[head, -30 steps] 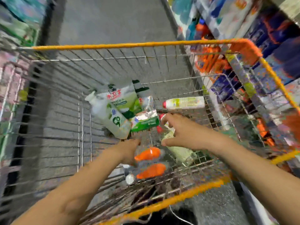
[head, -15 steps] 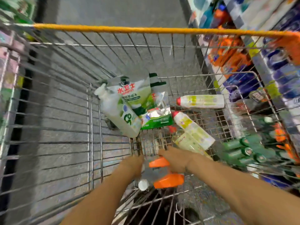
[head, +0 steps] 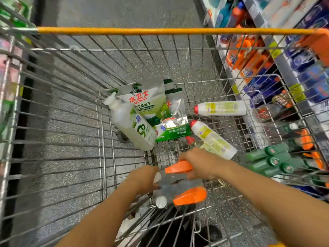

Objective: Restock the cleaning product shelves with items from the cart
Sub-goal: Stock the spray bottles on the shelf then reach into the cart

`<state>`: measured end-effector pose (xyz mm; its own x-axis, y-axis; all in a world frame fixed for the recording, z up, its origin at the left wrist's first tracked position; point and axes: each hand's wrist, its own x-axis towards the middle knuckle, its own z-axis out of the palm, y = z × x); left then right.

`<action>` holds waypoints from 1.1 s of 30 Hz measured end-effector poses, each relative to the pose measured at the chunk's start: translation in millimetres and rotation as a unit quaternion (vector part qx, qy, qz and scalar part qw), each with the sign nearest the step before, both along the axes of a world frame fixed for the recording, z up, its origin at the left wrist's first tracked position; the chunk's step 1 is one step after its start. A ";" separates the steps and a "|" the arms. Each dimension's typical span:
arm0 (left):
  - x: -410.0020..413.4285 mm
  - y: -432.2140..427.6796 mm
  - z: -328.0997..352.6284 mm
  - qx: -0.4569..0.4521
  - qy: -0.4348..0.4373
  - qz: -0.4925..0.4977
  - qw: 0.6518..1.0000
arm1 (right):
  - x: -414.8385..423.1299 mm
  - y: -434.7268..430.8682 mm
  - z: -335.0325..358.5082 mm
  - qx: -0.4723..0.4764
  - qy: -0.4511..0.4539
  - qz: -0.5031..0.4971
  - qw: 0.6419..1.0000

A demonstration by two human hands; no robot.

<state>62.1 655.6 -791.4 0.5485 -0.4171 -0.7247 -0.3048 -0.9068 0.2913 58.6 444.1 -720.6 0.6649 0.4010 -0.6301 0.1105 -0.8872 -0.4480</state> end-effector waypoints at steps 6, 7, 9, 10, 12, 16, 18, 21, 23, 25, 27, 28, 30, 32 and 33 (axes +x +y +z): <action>-2.7 17.4 35.4 -0.299 0.070 0.293 0.906 | 19.1 -28.1 55.0 0.108 -0.040 -0.091 0.989; -3.9 12.9 42.8 -0.341 0.076 0.339 0.873 | 21.4 -34.2 64.6 0.124 -0.044 -0.110 0.985; 0.3 -1.1 60.4 -0.407 0.060 0.397 0.820 | 24.7 -46.9 83.0 0.157 -0.059 -0.158 0.973; 4.5 -8.7 70.1 -0.432 0.037 0.410 0.803 | 25.1 -52.6 92.0 0.186 -0.071 -0.188 0.962; 15.4 -24.1 93.6 -0.465 -0.038 0.399 0.789 | 24.2 -60.1 107.1 0.277 -0.095 -0.276 0.916; 34.6 -47.9 142.3 -0.475 -0.178 0.410 0.758 | 18.6 -66.3 117.9 0.400 -0.167 -0.448 0.782; 46.9 -53.4 155.6 -0.487 -0.170 0.445 0.732 | 14.0 -68.5 116.2 0.368 -0.165 -0.455 0.794; 65.9 -58.4 168.5 -0.470 -0.122 0.458 0.744 | 0.5 -63.0 114.3 0.346 -0.122 -0.407 0.836; 74.5 -63.5 174.4 -0.449 -0.147 0.408 0.781 | -5.1 -55.2 114.4 0.371 -0.148 -0.440 0.804; 77.4 -70.9 182.1 -0.446 -0.129 0.402 0.789 | -8.4 -51.1 111.7 0.415 -0.164 -0.496 0.745; 80.1 -71.7 184.4 -0.441 -0.126 0.387 0.800 | -10.7 -49.3 108.8 0.437 -0.154 -0.532 0.709; 80.8 -71.5 184.5 -0.440 -0.124 0.371 0.808 | -12.1 -49.0 108.4 0.436 -0.156 -0.536 0.705; 79.1 -71.0 184.4 -0.439 -0.123 0.338 0.824 | -14.5 -49.9 111.6 0.433 -0.166 -0.552 0.693; 72.3 -70.3 183.4 -0.446 -0.103 0.335 0.824 | -17.4 -53.9 112.1 0.428 -0.167 -0.576 0.676; 66.4 -71.0 183.0 -0.437 -0.093 0.325 0.834 | -19.4 -56.9 111.2 0.431 -0.162 -0.591 0.663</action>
<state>128.5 584.6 -608.4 0.9335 -0.3117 -0.1774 0.0547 -0.3651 0.9294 39.2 387.2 -609.4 0.8798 -0.4024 -0.2531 -0.2192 0.1291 -0.9671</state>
